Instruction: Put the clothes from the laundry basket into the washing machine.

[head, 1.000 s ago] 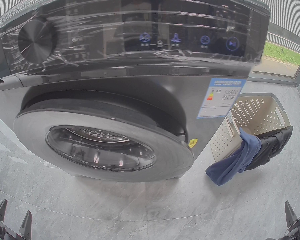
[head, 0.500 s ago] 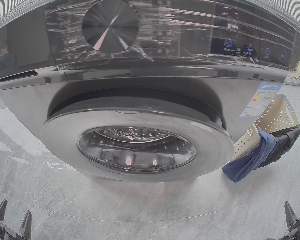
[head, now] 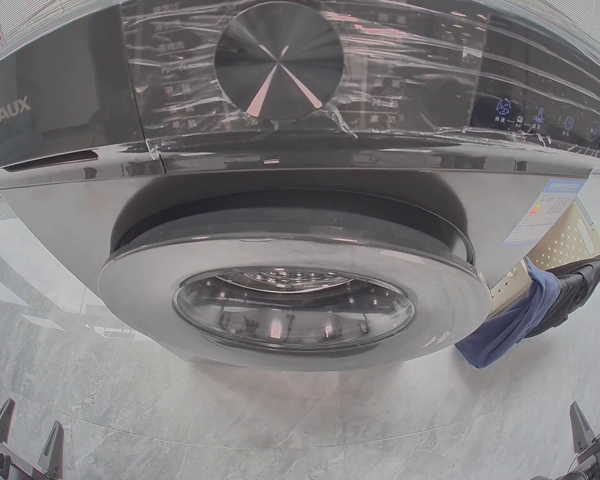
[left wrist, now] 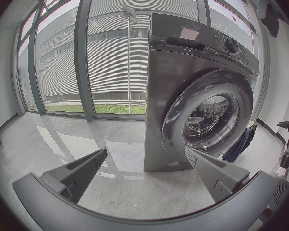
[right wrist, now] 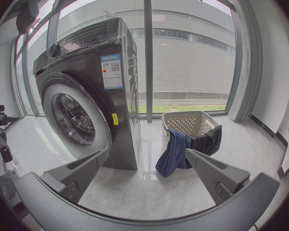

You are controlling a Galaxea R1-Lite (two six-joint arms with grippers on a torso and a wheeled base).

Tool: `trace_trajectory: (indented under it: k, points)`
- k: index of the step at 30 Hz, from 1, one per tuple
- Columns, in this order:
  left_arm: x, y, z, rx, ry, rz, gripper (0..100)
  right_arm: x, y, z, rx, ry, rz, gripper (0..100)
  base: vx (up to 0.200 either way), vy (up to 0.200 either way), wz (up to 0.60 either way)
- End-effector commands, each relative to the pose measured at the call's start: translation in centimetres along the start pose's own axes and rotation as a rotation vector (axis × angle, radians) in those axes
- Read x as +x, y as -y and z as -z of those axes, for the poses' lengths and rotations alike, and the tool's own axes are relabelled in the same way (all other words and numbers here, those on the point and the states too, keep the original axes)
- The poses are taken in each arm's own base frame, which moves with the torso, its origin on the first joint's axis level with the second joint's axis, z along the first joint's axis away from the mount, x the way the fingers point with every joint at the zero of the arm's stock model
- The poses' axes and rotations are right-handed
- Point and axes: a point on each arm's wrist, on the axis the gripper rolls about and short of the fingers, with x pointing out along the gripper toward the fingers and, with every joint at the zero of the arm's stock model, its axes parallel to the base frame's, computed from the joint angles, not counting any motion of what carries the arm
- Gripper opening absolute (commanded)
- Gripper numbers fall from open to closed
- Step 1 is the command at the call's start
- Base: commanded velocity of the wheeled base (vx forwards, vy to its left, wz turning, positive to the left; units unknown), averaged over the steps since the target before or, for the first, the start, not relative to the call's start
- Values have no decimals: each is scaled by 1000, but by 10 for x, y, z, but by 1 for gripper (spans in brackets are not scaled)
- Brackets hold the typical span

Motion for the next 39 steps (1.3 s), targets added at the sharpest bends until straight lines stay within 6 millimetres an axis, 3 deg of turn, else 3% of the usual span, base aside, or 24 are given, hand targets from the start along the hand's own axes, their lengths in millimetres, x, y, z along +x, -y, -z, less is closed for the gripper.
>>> trace_trajectory:
  k: [1, 7, 25, 31, 39]
  points:
    - [0, 0, 4, 0, 0, -1, 100, 0, 0, 5, 0, -6, 0, 100, 0, 0, 0]
    - [0, 0, 4, 0, 0, -1, 100, 0, 0, 5, 0, -6, 0, 100, 0, -200, 0]
    - [0, 0, 4, 0, 0, -1, 100, 1, 0, 5, -3, -7, 0, 100, 0, 0, 0]
    - [0, 0, 4, 0, 0, -1, 100, 1, 0, 5, -7, -7, 1, 100, 0, 200, 0]
    - [0, 0, 4, 0, 0, -1, 100, 1, 0, 5, -8, -9, 4, 100, 0, 0, 0]
